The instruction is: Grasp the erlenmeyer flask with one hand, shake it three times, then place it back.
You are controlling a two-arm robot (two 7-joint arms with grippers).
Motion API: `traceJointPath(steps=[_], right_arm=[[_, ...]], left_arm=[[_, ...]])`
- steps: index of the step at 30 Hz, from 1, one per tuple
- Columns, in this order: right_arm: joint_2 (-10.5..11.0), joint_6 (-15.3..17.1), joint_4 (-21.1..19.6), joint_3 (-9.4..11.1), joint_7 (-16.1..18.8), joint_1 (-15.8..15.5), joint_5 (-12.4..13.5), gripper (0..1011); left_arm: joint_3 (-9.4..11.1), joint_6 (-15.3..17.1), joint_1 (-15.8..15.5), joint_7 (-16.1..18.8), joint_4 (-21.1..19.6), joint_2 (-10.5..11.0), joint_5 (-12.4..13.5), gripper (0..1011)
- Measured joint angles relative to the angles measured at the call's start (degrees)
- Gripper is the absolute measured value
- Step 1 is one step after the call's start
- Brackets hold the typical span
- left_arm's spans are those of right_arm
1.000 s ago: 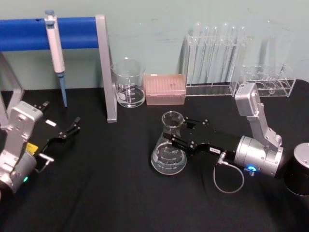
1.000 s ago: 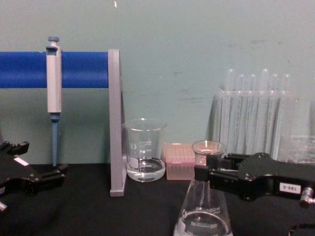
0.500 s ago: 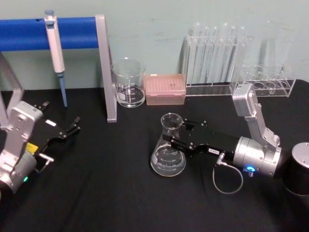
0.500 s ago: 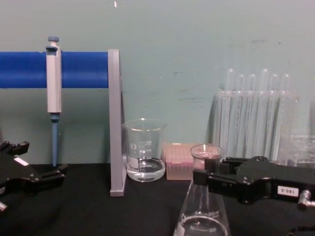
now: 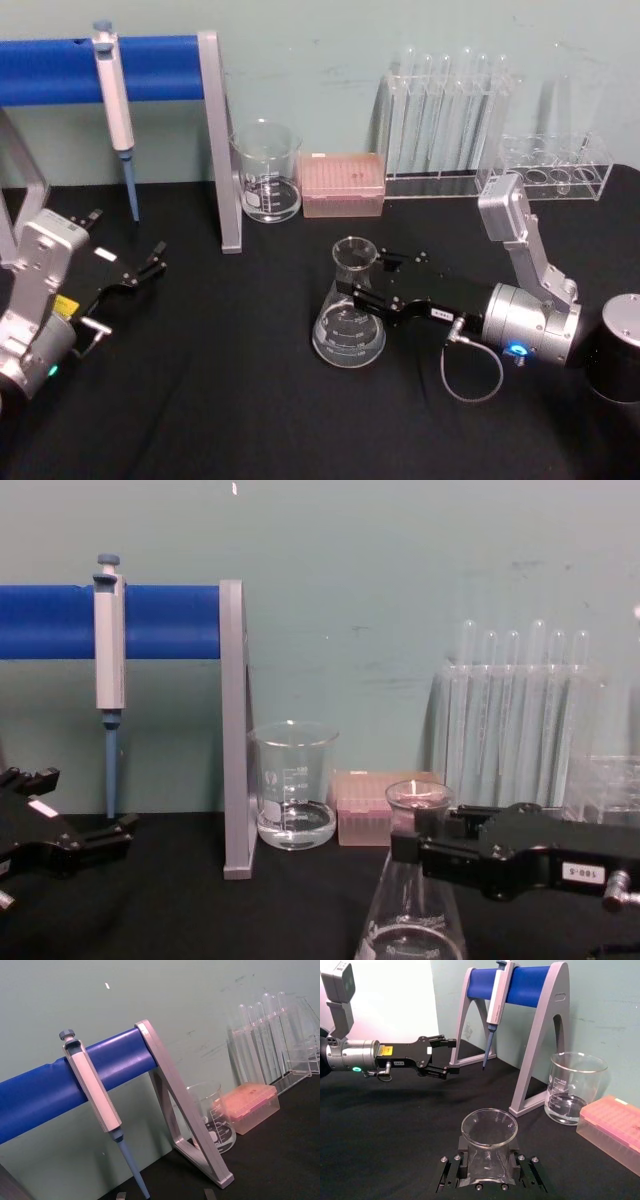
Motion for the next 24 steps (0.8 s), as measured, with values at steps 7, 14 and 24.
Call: traceJointPath(steps=[7,14,24], right_arm=[[0.11,0.44,0.05,-0.20,-0.35,0.20,-0.45,449],[0.13,0.49,0.05,-0.22,-0.43,0.23,-0.50,449],[0.13,0.48,0.05,-0.21,-0.42,0.22,-0.49,449]], left_arm=[[0.00,0.00,0.00,0.00,0.00,0.00,0.00,1001],[0.00,0.00,0.00,0.00,0.00,0.00,0.00,1001],[0.00,0.00,0.00,0.00,0.00,0.00,0.00,1001]])
